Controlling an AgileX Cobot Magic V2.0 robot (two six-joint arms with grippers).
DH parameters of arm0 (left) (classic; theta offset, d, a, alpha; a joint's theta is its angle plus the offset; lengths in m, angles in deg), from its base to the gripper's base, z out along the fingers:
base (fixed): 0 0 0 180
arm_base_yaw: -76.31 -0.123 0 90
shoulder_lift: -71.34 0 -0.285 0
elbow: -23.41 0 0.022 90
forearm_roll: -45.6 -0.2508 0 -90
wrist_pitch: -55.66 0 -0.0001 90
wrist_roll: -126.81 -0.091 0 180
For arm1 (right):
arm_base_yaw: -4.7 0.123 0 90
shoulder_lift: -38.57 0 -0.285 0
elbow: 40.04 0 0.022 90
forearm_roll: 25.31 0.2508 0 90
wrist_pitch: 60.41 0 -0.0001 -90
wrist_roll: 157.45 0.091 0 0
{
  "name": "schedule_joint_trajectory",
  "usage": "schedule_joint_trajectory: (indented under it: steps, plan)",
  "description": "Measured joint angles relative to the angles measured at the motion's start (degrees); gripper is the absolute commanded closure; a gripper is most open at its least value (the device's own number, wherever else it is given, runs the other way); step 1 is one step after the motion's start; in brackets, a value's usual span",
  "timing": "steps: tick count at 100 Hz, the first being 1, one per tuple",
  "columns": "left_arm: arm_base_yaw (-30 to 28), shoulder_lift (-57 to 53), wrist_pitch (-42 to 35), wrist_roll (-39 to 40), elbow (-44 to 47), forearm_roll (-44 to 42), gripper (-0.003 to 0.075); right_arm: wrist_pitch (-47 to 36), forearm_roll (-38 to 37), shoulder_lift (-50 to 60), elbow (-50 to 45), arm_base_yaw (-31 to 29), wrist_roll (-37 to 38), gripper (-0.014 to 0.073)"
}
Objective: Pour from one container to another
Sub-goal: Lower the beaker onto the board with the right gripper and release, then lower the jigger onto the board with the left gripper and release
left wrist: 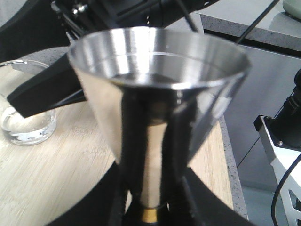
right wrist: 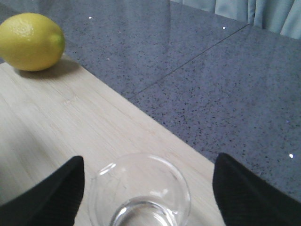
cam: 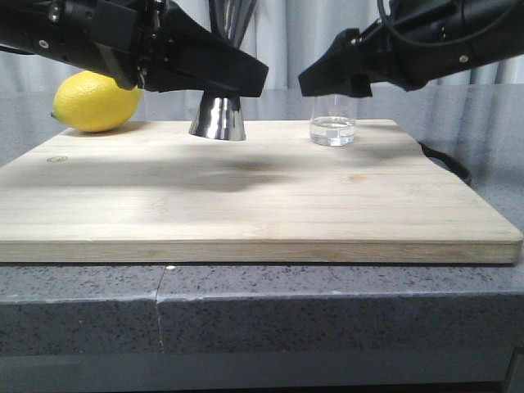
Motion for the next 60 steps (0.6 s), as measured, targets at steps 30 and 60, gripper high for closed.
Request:
schedule_joint_trajectory:
  steps: [30, 60]
  plan:
    - [-0.4, 0.0, 0.0, -2.1, 0.0, 0.0, 0.0739, -0.3, -1.3, 7.1, -0.2, 0.0, 2.2, 0.0082]
    - [-6.0, 0.0, 0.0, -5.2, 0.0, 0.2, 0.0739, -0.6, -1.4, 22.2, -0.2, 0.0, 2.3, 0.0083]
